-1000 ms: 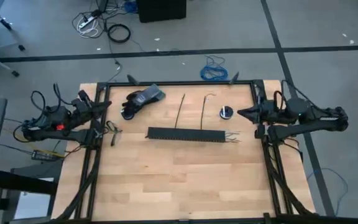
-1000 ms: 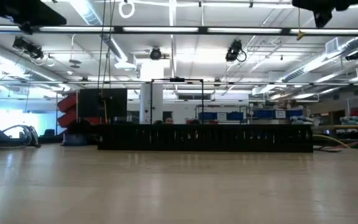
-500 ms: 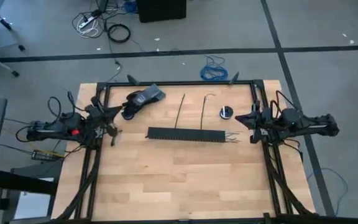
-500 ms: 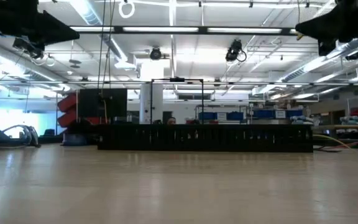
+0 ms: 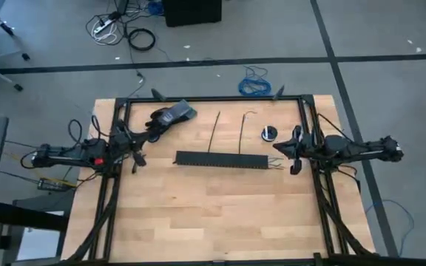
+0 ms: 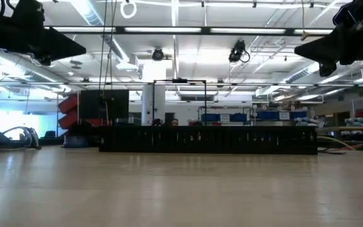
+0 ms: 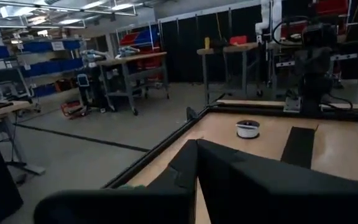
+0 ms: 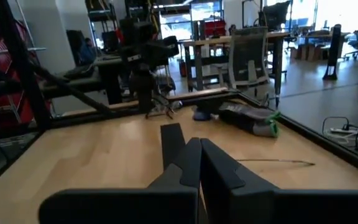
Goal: Ziptie cables
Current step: Return to Home Position
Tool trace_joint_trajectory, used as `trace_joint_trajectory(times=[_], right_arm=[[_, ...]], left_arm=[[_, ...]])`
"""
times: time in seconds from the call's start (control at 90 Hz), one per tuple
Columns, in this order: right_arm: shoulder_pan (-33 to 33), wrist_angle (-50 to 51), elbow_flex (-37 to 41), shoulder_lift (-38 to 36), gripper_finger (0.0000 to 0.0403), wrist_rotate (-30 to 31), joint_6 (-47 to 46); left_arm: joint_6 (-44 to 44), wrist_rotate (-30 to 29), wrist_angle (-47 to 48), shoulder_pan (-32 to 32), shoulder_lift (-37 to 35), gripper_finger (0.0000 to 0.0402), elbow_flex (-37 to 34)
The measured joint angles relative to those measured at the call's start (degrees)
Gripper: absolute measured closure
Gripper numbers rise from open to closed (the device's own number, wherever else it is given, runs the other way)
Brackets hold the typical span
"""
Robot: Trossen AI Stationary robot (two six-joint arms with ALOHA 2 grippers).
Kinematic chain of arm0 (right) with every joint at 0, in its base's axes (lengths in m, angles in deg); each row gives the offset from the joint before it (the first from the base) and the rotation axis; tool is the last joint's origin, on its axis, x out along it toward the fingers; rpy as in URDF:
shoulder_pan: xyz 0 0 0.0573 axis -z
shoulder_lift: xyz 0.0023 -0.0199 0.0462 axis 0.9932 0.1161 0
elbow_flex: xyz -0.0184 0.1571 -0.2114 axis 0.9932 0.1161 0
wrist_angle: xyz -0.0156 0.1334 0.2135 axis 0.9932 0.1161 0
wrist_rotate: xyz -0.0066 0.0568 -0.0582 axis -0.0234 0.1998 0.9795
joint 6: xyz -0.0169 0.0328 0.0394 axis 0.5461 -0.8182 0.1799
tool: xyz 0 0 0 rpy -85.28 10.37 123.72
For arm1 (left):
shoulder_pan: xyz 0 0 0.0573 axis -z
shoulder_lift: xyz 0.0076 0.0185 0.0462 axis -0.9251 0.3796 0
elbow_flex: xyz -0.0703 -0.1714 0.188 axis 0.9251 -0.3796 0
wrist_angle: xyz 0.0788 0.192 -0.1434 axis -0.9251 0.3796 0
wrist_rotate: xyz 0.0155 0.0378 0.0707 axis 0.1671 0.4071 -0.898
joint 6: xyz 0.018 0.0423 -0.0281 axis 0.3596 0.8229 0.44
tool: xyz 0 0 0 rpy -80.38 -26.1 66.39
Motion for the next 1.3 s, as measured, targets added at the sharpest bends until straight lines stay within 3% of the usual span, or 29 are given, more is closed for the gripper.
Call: trace_joint_trajectory(times=[0.456, 0.656, 0.778, 1.067, 1.3], right_arm=[[0.0, 0.46, 0.49, 0.0, 0.0403, -1.61, 0.89], [-0.02, 0.55, 0.54, 0.0, 0.0402, -2.42, 0.61], [-0.04, 0.74, 0.63, 0.0, 0.0402, -2.45, 0.42], [-0.07, 2.86, 0.63, 0.0, 0.0402, -3.02, 2.85], [-0.07, 3.6, 0.63, 0.02, 0.0401, -3.48, 1.21]], left_arm=[[-1.11, 1.73, 0.99, 0.0, -0.96, 0.0401, -0.9], [-0.32, 9.06, -9.7, 0.02, -0.96, 0.0401, -7.23], [-1.27, 12.94, -9.05, 0.02, -0.96, 0.0401, -7.23], [-1.25, 31.9, -4.43, 0.07, -0.9, 0.0401, -7.23], [-1.49, 33.42, -3.32, 0.07, -0.92, 0.0401, -7.23]])
